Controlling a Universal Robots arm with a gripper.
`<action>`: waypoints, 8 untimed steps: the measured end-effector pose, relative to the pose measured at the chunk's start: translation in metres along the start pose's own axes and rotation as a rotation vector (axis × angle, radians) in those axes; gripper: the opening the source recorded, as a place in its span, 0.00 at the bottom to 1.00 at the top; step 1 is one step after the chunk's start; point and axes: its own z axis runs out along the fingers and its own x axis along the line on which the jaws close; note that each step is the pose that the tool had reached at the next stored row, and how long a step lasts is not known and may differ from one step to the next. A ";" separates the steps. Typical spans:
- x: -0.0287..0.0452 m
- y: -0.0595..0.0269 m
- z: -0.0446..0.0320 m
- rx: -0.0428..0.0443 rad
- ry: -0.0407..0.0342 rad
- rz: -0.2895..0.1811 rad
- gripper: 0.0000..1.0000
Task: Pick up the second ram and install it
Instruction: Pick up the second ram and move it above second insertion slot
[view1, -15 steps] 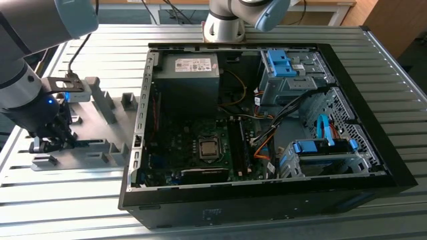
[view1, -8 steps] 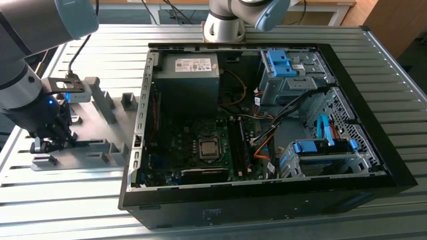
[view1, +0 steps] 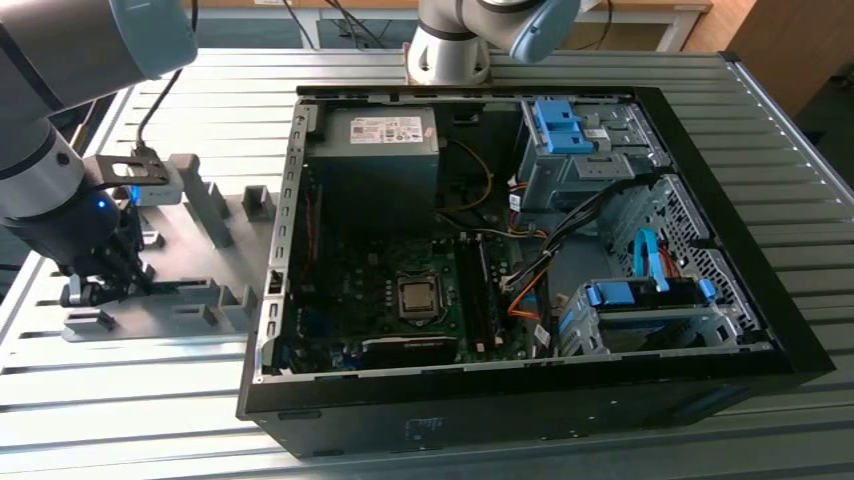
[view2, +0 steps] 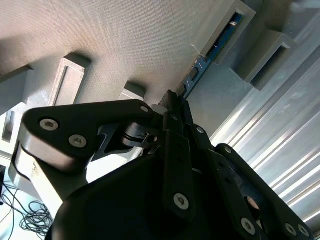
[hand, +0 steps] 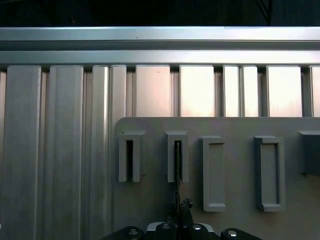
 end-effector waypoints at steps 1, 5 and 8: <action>0.0000 0.0000 0.0000 0.0000 0.0000 0.000 0.14; 0.0000 0.0000 0.0000 0.0000 -0.0001 0.000 0.14; 0.0000 0.0000 -0.0015 0.0000 0.0000 0.000 0.14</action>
